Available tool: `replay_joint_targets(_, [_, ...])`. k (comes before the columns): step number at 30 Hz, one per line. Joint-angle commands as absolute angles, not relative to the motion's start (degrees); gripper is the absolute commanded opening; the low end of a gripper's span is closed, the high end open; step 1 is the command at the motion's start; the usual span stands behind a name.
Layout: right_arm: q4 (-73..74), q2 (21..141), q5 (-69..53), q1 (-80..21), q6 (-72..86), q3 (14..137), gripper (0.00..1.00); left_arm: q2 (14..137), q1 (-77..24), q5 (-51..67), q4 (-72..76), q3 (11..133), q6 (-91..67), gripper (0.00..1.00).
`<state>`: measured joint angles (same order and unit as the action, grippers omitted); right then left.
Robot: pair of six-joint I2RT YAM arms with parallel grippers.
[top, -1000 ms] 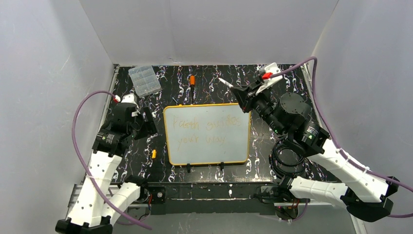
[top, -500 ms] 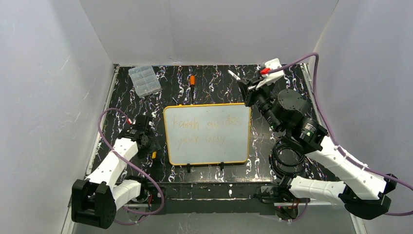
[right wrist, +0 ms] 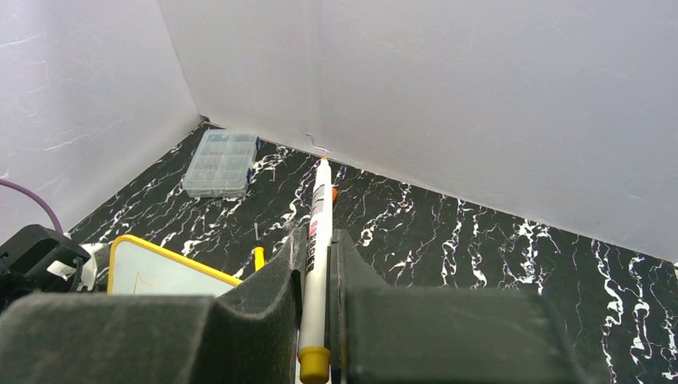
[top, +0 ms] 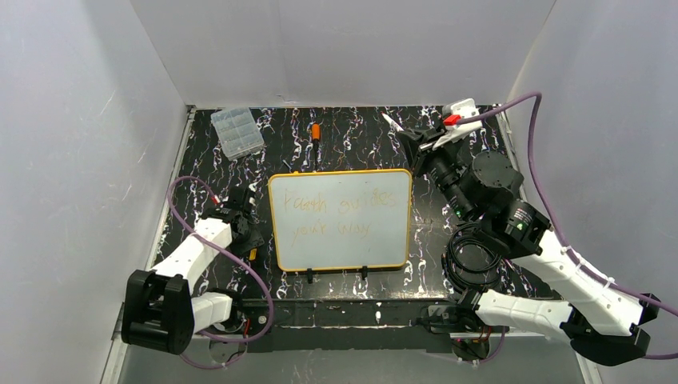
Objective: Write a sentence on the whiteboard
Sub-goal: Close the whiteboard marker at the center of the board.
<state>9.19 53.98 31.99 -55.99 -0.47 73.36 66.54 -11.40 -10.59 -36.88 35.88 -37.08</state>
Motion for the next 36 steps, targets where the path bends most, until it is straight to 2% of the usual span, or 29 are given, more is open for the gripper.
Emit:
replay_joint_targets(1, [8.0, 52.4, 32.3, -56.1, -0.5, 73.2, 0.01, 67.9, -11.1, -13.4, -36.5, 35.0, -37.7, 0.39])
replay_joint_targets(9, [9.0, 52.0, 32.6, -56.1, -0.4, 72.3, 0.01, 71.2, -11.1, -12.9, -35.1, 34.9, -37.3, 0.4])
replay_joint_targets(12, [9.1, 52.0, 32.7, -56.1, 0.9, 72.0, 0.01, 70.9, -11.2, -12.3, -34.6, 34.4, -37.2, 0.33])
replay_joint_targets(20, [9.8, 52.2, 31.1, -56.1, 3.1, 71.6, 0.01, 69.7, -11.1, -9.9, -34.6, 33.8, -37.7, 0.02])
replay_joint_targets(21, [10.2, 52.2, 30.6, -56.1, 3.3, 71.8, 0.01, 68.7, -11.2, -10.0, -35.0, 33.7, -37.8, 0.0])
replay_joint_targets(26, [14.6, 51.5, 25.3, -56.1, 4.5, 74.1, 0.01, 56.0, -11.1, -13.0, -39.9, 36.8, -37.3, 0.0])
replay_joint_targets(30, [21.1, 51.7, 15.7, -56.1, 5.3, 77.9, 0.01, 43.9, -11.2, -15.6, -42.4, 46.5, -31.1, 0.0])
replay_joint_targets(33, [25.3, 52.0, 7.6, -56.1, 6.8, 79.6, 0.01, 40.5, -11.2, -10.4, -40.4, 55.5, -21.3, 0.0])
replay_joint_targets(36, [27.6, 52.6, 0.9, -56.1, 8.3, 80.1, 0.01, 41.9, -11.3, 2.4, -39.6, 63.6, -12.4, 0.0])
